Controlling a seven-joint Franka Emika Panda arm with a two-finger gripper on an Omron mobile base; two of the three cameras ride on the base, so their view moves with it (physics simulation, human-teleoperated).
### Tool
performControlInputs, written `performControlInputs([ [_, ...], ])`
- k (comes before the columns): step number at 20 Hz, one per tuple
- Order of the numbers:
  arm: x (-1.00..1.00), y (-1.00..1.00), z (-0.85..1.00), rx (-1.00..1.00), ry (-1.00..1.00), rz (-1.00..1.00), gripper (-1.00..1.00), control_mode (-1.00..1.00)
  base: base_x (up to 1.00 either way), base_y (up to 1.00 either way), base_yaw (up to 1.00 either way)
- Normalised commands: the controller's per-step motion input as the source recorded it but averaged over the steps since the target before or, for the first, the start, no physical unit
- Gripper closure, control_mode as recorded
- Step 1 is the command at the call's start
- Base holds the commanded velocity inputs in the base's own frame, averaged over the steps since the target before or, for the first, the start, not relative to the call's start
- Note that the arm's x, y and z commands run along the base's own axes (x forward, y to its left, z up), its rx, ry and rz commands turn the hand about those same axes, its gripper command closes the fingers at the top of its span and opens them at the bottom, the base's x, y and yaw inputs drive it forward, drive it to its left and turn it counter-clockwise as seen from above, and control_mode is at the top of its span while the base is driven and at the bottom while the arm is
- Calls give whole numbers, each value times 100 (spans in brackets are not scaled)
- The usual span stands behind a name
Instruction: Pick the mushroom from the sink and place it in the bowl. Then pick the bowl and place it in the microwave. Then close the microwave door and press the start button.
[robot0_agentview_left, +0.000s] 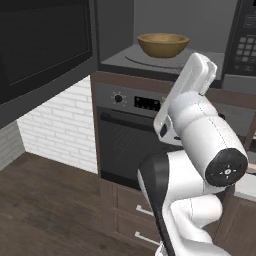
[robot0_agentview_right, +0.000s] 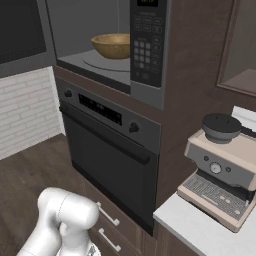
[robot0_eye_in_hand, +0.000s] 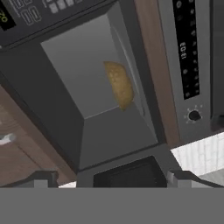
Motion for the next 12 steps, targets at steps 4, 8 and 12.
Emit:
performControlInputs([
  [4,-98,74,-41,-9,-7,3,-100,-100,0,0,0],
  [8,-70,77,-32,-16,0,1,-100,-100,0,0,0],
  [12,-34,88,-42,-17,2,0,-100,-100,0,0,0],
])
